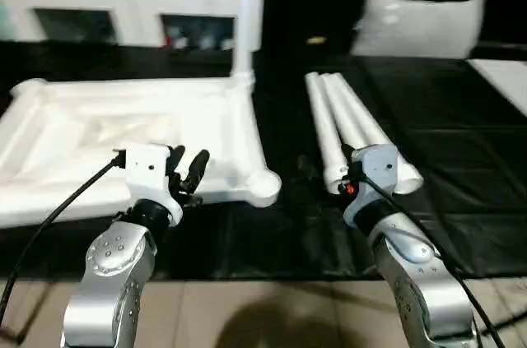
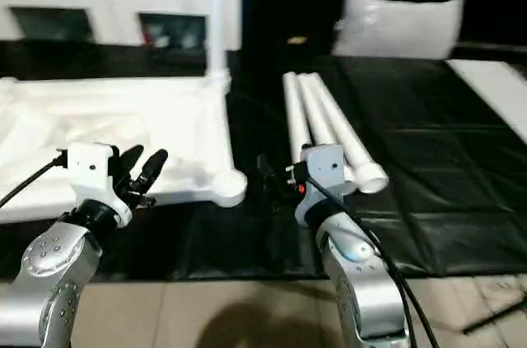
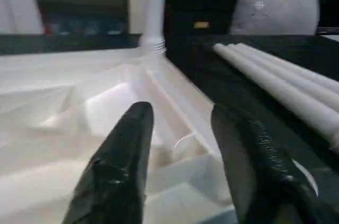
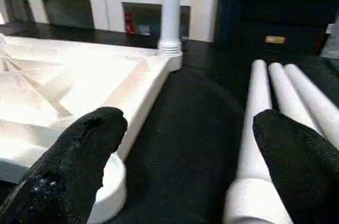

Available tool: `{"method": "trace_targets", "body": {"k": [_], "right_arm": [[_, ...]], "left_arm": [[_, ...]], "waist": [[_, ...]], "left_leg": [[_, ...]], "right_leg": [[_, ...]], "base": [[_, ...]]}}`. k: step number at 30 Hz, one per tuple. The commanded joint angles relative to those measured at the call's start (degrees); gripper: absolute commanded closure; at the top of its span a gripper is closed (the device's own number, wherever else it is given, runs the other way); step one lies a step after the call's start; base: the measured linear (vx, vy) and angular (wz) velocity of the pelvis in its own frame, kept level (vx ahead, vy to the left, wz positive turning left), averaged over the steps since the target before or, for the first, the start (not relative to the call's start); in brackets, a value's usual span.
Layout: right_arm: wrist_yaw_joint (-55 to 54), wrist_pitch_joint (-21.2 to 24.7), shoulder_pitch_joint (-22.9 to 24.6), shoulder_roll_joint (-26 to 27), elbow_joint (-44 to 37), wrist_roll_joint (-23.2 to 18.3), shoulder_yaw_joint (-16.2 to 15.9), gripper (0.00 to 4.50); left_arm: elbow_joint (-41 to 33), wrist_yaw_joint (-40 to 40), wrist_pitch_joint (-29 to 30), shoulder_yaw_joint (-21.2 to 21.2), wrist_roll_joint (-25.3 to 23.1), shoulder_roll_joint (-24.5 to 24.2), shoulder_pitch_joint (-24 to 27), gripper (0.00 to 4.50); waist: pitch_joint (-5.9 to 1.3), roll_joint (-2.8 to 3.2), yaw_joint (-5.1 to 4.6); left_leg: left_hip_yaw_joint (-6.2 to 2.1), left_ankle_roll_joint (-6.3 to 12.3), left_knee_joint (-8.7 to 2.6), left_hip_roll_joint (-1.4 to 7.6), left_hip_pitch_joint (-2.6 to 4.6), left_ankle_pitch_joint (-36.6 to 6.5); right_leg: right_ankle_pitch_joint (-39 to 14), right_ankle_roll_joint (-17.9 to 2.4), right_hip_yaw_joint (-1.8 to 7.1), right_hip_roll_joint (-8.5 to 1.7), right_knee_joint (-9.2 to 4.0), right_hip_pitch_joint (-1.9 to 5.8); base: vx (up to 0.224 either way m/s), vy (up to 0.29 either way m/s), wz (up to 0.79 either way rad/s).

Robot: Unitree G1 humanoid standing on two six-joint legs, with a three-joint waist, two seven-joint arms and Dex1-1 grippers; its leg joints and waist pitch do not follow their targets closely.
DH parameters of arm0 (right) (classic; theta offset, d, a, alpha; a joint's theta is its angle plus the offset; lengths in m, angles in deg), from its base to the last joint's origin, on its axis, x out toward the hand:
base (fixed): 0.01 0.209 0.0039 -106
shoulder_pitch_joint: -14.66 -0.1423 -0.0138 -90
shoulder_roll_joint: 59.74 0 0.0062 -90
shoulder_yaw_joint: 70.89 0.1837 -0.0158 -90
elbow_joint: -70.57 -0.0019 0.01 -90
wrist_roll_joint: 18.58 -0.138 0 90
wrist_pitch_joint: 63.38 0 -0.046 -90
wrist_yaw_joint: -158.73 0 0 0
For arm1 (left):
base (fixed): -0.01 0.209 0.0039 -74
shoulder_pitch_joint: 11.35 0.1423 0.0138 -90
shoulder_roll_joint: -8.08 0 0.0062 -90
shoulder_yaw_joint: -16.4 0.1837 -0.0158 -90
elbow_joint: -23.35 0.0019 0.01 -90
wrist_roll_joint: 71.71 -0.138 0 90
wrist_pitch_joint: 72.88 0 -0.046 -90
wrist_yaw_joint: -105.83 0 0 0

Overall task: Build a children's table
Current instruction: Rotate table base

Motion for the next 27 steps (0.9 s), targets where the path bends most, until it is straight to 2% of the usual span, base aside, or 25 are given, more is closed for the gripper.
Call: {"method": "trace_targets", "body": {"k": [1,2,3,4,5,6,8,9,10,11,12,13,14,15,17,18,19,20,21,22,23,24,25,26,27], "right_arm": [[1.0,0.7,-0.1,-0.8,-0.1,-0.7,-0.4,0.00],[1.2,0.7,-0.1,-1.0,0.0,-0.6,-0.6,0.00],[1.3,0.6,-0.3,-1.1,0.0,-0.5,-0.8,0.00],[1.4,0.7,-0.3,-1.2,0.0,-0.6,-0.9,0.00],[1.4,0.8,-0.4,-1.2,0.0,-0.6,-0.9,0.00],[1.4,1.0,-0.5,-1.2,0.0,-0.7,-1.0,0.00],[1.5,1.1,-0.5,-1.3,-0.1,-0.7,-1.1,0.00],[1.8,1.1,-0.5,-1.4,-0.1,-0.6,-1.4,0.00],[1.9,1.2,-0.3,-1.6,-0.1,-0.6,-1.7,0.00],[2.1,1.2,-0.3,-1.7,-0.1,-0.7,-1.9,0.00],[2.1,1.2,-0.3,-1.7,-0.1,-0.7,-1.9,0.00],[2.1,1.2,-0.2,-1.8,-0.1,-0.6,-2.0,0.00],[2.2,1.2,-0.2,-1.9,-0.1,-0.6,-2.1,0.00],[2.2,1.2,-0.2,-2.0,-0.1,-0.6,-2.2,0.00],[2.3,1.3,-0.3,-2.1,-0.1,-0.5,-2.4,0.00],[2.3,1.3,-0.3,-2.2,-0.1,-0.3,-2.5,0.00],[2.3,1.4,-0.4,-2.4,-0.2,-0.2,-2.7,0.00],[2.4,1.5,-0.3,-2.6,-0.2,0.0,-2.8,0.00],[2.4,1.6,-0.3,-2.8,-0.3,0.2,-3.0,0.00],[2.4,1.6,-0.3,-2.9,-0.3,0.3,-3.1,0.00],[2.4,1.6,-0.2,-2.9,-0.3,0.4,-3.2,0.00],[2.4,1.6,-0.1,-3.0,-0.3,0.4,-3.3,0.00],[2.4,1.7,-0.1,-3.0,-0.3,0.4,-3.3,0.00],[2.3,2.0,0.1,-3.1,-0.4,0.3,-3.4,0.00],[2.3,2.0,0.1,-3.1,-0.4,0.3,-3.4,0.00]], "left_arm": [[-1.2,0.8,0.7,1.2,-0.2,0.5,-0.1,2.14],[-1.3,0.8,0.7,1.2,-0.2,0.5,-0.1,1.99],[-1.3,0.9,0.7,1.3,-0.3,0.5,0.0,1.90],[-1.4,1.0,0.8,1.3,-0.3,0.5,0.1,1.84],[-1.5,1.1,1.0,1.4,-0.3,0.5,0.1,1.76],[-1.6,1.1,1.1,1.4,-0.3,0.4,0.0,1.76],[-1.7,1.3,1.3,1.4,-0.3,0.4,0.0,1.48],[-1.6,1.4,1.4,1.2,-0.2,0.3,-0.1,1.40],[-1.5,1.4,1.4,1.2,-0.1,0.2,-0.2,1.29],[-1.5,1.5,1.4,1.1,-0.1,0.1,-0.2,1.29],[-1.5,1.5,1.4,1.1,-0.1,0.1,-0.2,1.29],[-1.5,1.5,1.3,1.1,-0.1,0.1,-0.2,1.16],[-1.5,1.5,1.3,1.2,-0.1,0.0,-0.1,1.04],[-1.4,1.6,1.2,1.2,-0.1,0.0,-0.1,1.04],[-1.3,1.5,1.1,1.3,0.0,-0.2,-0.1,0.92],[-1.2,1.5,1.1,1.3,0.0,-0.2,-0.2,0.92],[-1.2,1.4,1.1,1.3,0.1,-0.3,-0.2,0.74],[-1.0,1.4,1.0,1.3,0.0,-0.4,-0.3,0.74],[-0.9,1.3,1.0,1.4,0.0,-0.5,-0.3,0.59],[-0.9,1.3,0.9,1.4,0.0,-0.5,-0.3,0.53],[-1.0,1.2,0.9,1.4,0.0,-0.6,-0.2,0.53],[-1.0,1.2,1.0,1.3,0.1,-0.7,-0.1,0.35],[-1.1,1.2,1.0,1.4,0.1,-0.7,0.1,0.24],[-1.4,1.2,1.1,1.5,0.1,-0.7,0.4,0.16],[-1.4,1.2,1.1,1.5,0.1,-0.7,0.4,0.09]], "waist": [[-1.68,0.85,-1.04],[-1.68,0.85,-1.04],[-1.80,0.03,-1.08],[-2.03,-0.31,-1.03],[-2.74,-0.61,-0.46],[-3.47,-0.40,-0.02],[-4.01,-0.08,0.00],[-4.36,0.17,-0.10],[-4.86,0.42,-0.02],[-4.98,0.55,0.10],[-5.29,0.31,0.29],[-5.38,0.00,0.74],[-5.52,0.06,1.09],[-5.80,0.14,1.24],[-6.15,0.25,1.37],[-6.26,0.29,1.30],[-6.16,0.32,1.08],[-6.12,0.16,0.83],[-5.80,-0.23,0.93],[-5.55,-0.50,1.19],[-5.21,-0.99,1.95],[-5.21,-0.50,2.44],[-5.32,-0.34,2.55],[-5.58,-0.11,2.46],[-5.77,0.08,2.10]], "left_leg": [[-2.09,-3.23,-6.67,2.61,2.37,-47.6],[-2.09,-3.23,-6.67,2.61,2.37,-47.6],[-1.14,-2.19,-4.45,0.96,2.58,-40.3],[-0.91,-1.52,-4.01,0.60,2.13,-37.0],[-0.70,-0.17,-3.94,0.44,0.62,-29.7],[-0.63,1.15,-4.51,0.76,-0.75,-23.2],[-0.40,1.99,-4.67,1.12,-0.33,-19.6],[-0.46,3.55,-4.93,1.74,0.78,-15.8],[-0.43,5.15,-4.67,1.49,0.70,-11.2],[-0.34,6.08,-4.50,1.33,0.89,-9.3],[-0.13,8.38,-3.86,0.72,0.62,-5.1],[0.17,10.39,-3.12,-0.22,-0.61,-1.3],[0.19,11.05,-2.83,-0.38,-0.84,0.2],[0.00,12.35,-2.47,-0.50,-1.00,3.3],[-0.48,14.57,-2.12,-0.57,-0.10,8.3],[-0.94,16.42,-1.86,-0.54,0.61,11.6],[-1.66,18.46,-1.66,-0.06,2.37,14.0],[-2.09,19.69,-1.57,0.30,3.16,14.6],[-1.88,21.22,-1.20,-0.09,2.73,13.9],[-1.24,20.99,-0.97,-0.97,1.82,12.6],[-0.39,19.12,-0.37,-2.35,-1.36,8.2],[-0.34,16.13,-0.39,-1.88,-1.71,5.7],[-0.45,14.77,-0.47,-1.68,-1.64,5.7],[-0.83,13.01,-0.71,-1.47,-1.14,7.6],[-1.60,12.97,-1.14,-0.92,0.56,10.2]], "right_leg": [[-30.0,-3.2,0.83,-2.95,-4.24,-0.10],[-30.0,-3.2,0.83,-2.95,-4.24,-0.10],[-40.1,-2.7,1.47,-4.49,-6.62,-0.34],[-42.7,-2.3,1.85,-4.83,-6.90,0.09],[-43.2,-2.4,2.86,-5.37,-6.63,1.66],[-37.0,-4.1,3.35,-4.85,-5.64,2.63],[-29.2,-6.7,3.26,-3.99,-4.75,2.44],[-16.8,-11.6,2.72,-3.01,-3.18,2.16],[-8.6,-14.0,2.50,-2.74,-2.06,2.78],[-5.3,-14.9,2.43,-2.63,-1.68,2.78],[0.3,-16.2,2.59,-2.54,-1.03,3.42],[3.3,-16.4,3.00,-2.66,-0.82,4.57],[4.3,-16.4,3.14,-2.76,-0.67,4.92],[6.0,-16.0,2.93,-2.41,-0.20,5.29],[9.0,-14.9,2.32,-1.56,0.68,4.97],[10.4,-14.1,1.98,-1.15,1.25,4.60],[10.7,-13.6,1.72,-0.79,1.94,3.09],[10.3,-13.3,1.71,-0.80,2.28,2.41],[10.0,-13.6,2.43,-1.39,2.09,2.80],[9.9,-14.1,3.04,-1.52,1.64,3.57],[8.1,-15.1,4.53,-2.29,0.49,6.28],[5.3,-15.9,4.97,-2.57,-0.05,6.88],[5.3,-15.9,4.78,-2.21,0.11,7.10],[7.2,-14.7,4.14,-1.24,0.70,7.07],[9.4,-13.2,3.24,-0.34,1.58,5.96]], "base": [[0.050,0.016,-0.08],[0.057,-0.009,-0.07],[0.000,0.000,0.00],[0.062,-0.019,-0.05],[0.087,-0.018,-0.06],[0.087,-0.018,-0.06],[0.107,-0.018,0.02],[0.194,-0.020,0.06],[0.148,-0.010,0.04],[0.156,-0.004,0.04],[0.117,0.000,0.05],[0.117,0.000,0.05],[0.101,0.010,0.04],[0.115,0.007,0.04],[0.111,0.001,0.03],[0.101,-0.007,0.05],[0.101,-0.007,0.05],[0.088,-0.017,0.11],[0.000,0.000,0.00],[0.065,-0.019,0.09],[0.000,0.000,0.00],[0.059,-0.029,0.07],[0.000,0.000,0.00],[0.000,0.000,0.00],[0.000,0.000,0.00]]}}
